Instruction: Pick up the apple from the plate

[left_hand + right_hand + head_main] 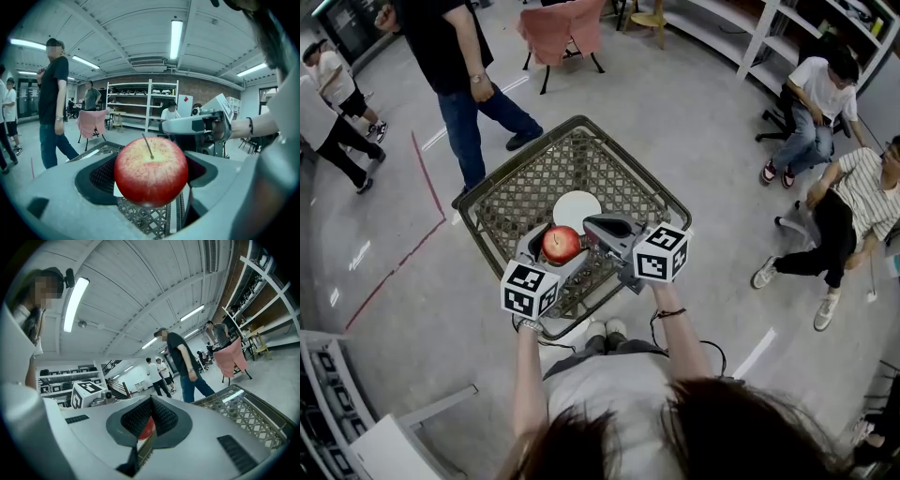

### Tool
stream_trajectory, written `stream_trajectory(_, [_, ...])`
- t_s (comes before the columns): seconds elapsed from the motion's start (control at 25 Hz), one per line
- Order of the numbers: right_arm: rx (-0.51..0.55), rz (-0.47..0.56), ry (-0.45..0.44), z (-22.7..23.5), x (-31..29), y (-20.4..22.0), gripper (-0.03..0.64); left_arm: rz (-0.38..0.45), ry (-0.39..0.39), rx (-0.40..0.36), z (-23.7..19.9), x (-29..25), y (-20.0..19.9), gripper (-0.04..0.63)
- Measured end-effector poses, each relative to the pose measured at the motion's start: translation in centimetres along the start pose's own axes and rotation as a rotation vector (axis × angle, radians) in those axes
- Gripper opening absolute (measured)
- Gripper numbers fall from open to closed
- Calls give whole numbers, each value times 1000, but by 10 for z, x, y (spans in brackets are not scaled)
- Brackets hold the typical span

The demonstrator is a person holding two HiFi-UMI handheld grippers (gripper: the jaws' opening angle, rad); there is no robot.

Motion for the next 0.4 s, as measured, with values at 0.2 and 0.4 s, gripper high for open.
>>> stream_trajectory(0.2, [-7, 6, -1, -2, 0, 1, 9, 10, -8, -4, -1, 3, 1, 425])
stream_trajectory(0.4, [-14, 7, -2, 0, -4, 3, 9, 15, -11, 3, -5, 2, 2, 425])
Point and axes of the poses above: the fingertips, and each gripper's own axes: x backward along the fingers, z to its right, y out of its underside, the point moved 10 cm from there along x, backward along the fingers, and after that the axes turned 4 degrees about -z, right-handed, at the moved point
